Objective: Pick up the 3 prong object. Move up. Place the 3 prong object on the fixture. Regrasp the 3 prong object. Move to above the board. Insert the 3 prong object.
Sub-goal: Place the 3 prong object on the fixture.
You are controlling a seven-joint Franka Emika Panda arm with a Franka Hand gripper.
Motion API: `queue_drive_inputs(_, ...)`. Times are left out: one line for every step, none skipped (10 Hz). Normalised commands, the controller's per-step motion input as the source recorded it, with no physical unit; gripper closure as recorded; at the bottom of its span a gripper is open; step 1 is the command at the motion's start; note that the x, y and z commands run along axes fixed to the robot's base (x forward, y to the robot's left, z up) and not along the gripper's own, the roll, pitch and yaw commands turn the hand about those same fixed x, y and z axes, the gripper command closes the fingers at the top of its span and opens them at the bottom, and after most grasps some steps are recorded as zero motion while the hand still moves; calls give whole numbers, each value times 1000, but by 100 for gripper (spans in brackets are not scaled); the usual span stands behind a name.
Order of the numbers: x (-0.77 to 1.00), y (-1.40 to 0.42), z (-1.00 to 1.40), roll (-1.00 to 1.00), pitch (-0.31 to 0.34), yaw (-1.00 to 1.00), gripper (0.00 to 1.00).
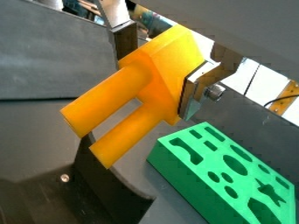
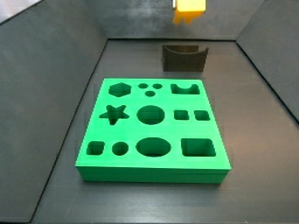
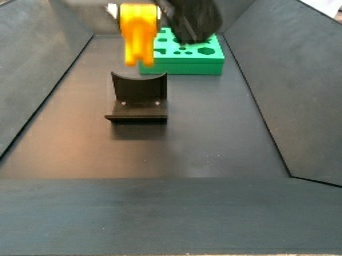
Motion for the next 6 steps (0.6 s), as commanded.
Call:
queue_drive_inputs(146, 139, -1000, -984, 245, -190, 100)
queue_drive_inputs(157, 135, -1000, -827, 213, -207, 100)
queue_drive_inputs(162, 140, -1000, -606, 144, -233, 100)
queue_drive_inputs(169, 143, -1000, -434, 95, -239, 100)
queue_drive_inputs(182, 139, -1000, -278, 53, -232, 100)
queue_drive_inputs(186, 133, -979, -176, 3, -207, 100)
